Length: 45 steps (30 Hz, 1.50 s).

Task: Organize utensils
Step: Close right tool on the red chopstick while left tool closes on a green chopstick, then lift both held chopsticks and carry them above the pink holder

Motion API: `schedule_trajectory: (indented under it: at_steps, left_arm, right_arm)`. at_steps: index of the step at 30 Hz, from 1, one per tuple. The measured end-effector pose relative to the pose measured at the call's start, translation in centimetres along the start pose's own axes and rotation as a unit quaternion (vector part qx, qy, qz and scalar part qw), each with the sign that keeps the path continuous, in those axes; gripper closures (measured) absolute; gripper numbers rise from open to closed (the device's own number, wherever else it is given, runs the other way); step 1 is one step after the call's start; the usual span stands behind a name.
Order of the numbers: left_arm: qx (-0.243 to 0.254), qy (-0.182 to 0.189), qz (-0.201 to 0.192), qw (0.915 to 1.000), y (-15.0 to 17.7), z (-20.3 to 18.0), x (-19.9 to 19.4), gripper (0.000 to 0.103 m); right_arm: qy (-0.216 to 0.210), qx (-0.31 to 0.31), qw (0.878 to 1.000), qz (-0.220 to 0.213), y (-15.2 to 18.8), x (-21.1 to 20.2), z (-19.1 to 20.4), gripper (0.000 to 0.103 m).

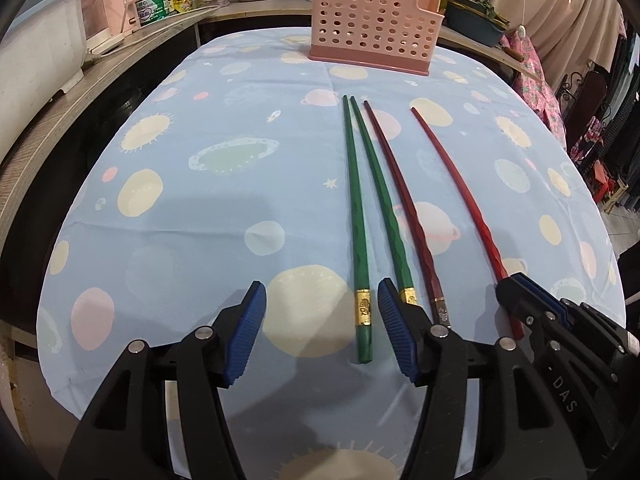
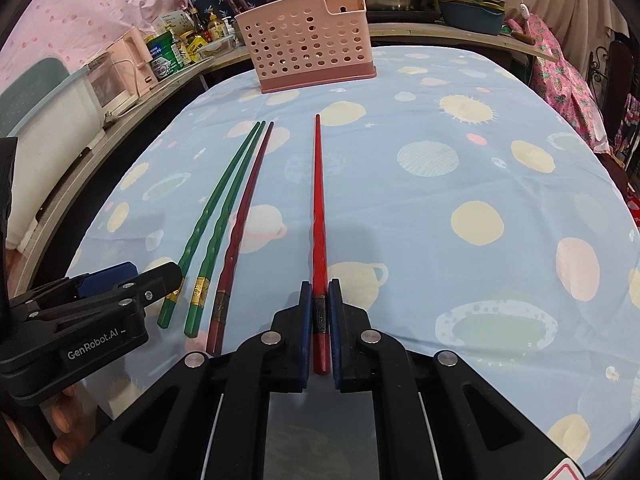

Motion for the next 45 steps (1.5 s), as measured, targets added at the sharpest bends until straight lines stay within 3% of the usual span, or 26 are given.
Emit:
schedule_trajectory:
  at_steps: [10, 18, 20, 33, 45]
  left_arm:
    - [0.006, -0.008, 0.004, 0.9999, 0.3, -0.3, 0.3, 0.054]
    - [0.013, 0.007, 0.011, 0.9998, 0.4, -0.2, 0.2, 0.093]
    - [0.015, 0.01, 0.013, 0.9998, 0.3, -0.2, 0.2, 0.095]
    - [0.009, 0.03, 0.012, 0.9994, -0.2, 0.2, -0.8, 0.096]
    - [-0.006, 0.05, -0.04, 0.998, -3.0, 1.1, -5.5, 0.096]
  right_arm:
    - [0.0, 0.0, 1.0, 0.0, 0.0, 0.0, 0.0, 0.095]
    - [0.0, 0.0, 1.0, 0.0, 0.0, 0.0, 0.0, 0.095]
    - [0.0, 0.0, 1.0, 0.0, 0.0, 0.0, 0.0, 0.095]
    - [-0.014, 0.01, 1.0, -0.007, -0.4, -0.7, -0.2, 0.096]
    - [-0.03, 0.012, 0.996, -0.077, -4.1, -5.7, -0.3, 0.096]
Point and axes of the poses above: each gripper's, at about its wrist camera, not at the fingertips, and x roughly the way its jaws point, z to its left, y to its underside, the point moved 3 cm from there along x, roughly the way its jaws point, and after that the axes turned 14 degrees about z, right-handed, at the moved point
